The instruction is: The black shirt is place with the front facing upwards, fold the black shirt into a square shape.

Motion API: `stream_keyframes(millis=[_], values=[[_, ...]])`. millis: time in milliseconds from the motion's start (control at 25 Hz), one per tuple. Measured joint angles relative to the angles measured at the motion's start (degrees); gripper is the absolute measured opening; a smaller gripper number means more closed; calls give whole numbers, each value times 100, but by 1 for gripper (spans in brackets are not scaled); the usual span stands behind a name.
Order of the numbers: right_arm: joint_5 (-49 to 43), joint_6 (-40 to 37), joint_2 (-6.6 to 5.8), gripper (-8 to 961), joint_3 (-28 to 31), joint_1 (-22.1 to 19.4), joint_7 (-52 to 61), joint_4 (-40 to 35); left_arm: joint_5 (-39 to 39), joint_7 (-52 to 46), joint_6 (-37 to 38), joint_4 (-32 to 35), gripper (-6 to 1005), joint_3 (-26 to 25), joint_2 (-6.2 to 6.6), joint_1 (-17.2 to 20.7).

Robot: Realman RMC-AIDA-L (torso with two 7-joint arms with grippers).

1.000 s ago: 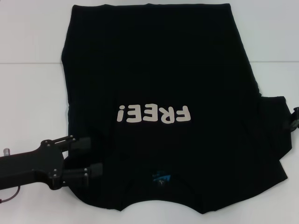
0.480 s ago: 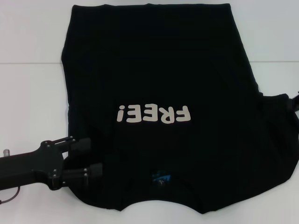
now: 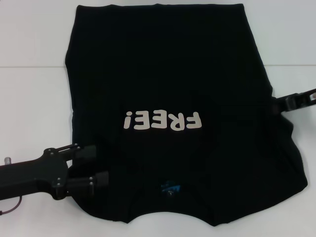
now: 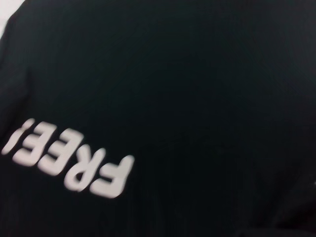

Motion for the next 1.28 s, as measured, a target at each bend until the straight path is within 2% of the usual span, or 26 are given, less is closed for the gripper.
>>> stream_keyframes(millis=[200,520,680,920,1120,1280], values=[[-3,-61,107,16,-292,84,-214,-1,0,0,-15,0,874,-3,0,10],[-3,-410,319,16,-340,119,-782,-287,0,1,-18,0,875,-3,0,25],[-17,-515,369,16,-349,107,-867,-436,0,1,-24,-12,875,-2,0,33],[249,-601,383,36,-312,59,-924,-449,-1,-40,-27,-18,876,-2,0,47],[954,-1000,241,85,-258,-71,-1046,-390,-39,-251,-24,-60,874,-10,23,50],[1541,-1050,181,125,-214,-330,-1300,-331,-71,-279,-18,-200,874,-128,47,32]])
